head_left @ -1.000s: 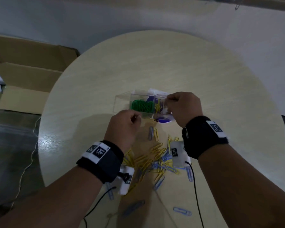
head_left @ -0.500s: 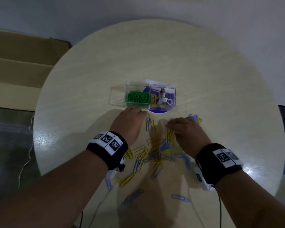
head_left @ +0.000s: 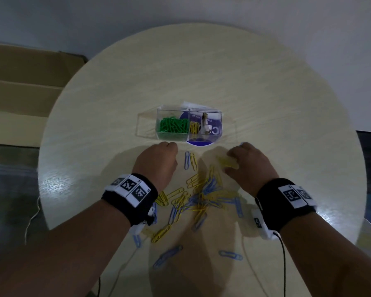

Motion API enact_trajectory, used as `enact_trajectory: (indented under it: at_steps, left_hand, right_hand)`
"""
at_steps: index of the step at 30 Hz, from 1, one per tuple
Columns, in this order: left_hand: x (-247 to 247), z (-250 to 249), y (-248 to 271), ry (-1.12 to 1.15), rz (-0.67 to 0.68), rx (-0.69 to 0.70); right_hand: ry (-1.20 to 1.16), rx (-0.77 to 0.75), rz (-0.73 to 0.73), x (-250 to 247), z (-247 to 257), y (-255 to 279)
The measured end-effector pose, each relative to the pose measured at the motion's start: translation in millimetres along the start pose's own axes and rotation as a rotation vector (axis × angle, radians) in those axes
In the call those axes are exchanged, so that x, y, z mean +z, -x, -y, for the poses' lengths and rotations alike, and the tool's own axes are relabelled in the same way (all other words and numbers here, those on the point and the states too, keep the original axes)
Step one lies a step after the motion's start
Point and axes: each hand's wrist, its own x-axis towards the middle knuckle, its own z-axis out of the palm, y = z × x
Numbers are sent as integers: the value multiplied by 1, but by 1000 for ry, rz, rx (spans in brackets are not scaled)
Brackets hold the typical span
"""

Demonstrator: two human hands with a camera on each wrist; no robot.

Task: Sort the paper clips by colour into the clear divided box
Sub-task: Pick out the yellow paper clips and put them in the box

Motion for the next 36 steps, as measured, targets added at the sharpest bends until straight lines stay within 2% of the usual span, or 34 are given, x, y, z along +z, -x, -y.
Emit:
enact_trajectory:
  at_steps: [2,4,6,9,15,17,21,24,28,32,36]
  left_hand:
    - [1,-12,4,161,-68,-21]
    - [4,-25,6,241,-69,-14]
    - [10,-33,7,216,1,6]
    - [10,-22,8,190,36,-56]
    - [-4,0,11,212,-94,-162]
    - [-3,-9,6,199,-100,-153]
    - [7,-18,-4,129,4,-114]
    - [9,-13,-2,226,-16,-179]
    - [10,-5,0,292,-35,-265]
    - [11,-4,-1,186,-6,-192]
    - [5,-7,-2,-22,13,-89]
  right_hand:
    - [-36,-29,8,4,3,-1]
    - [-31,-23,-2,7,9,-4]
    - [-42,23,-18,9,12,-6]
    - [-63,77,-21,11,16,-4]
    - [-94,232,19,11,26,5]
    - [-36,210,45,13,33,9]
    - [7,109,38,21,41,11]
    - [-26,73,9,25,41,12]
    - [-77,120,19,25,39,11]
    - [-78,156,71,25,41,4]
    - [39,75,71,25,45,2]
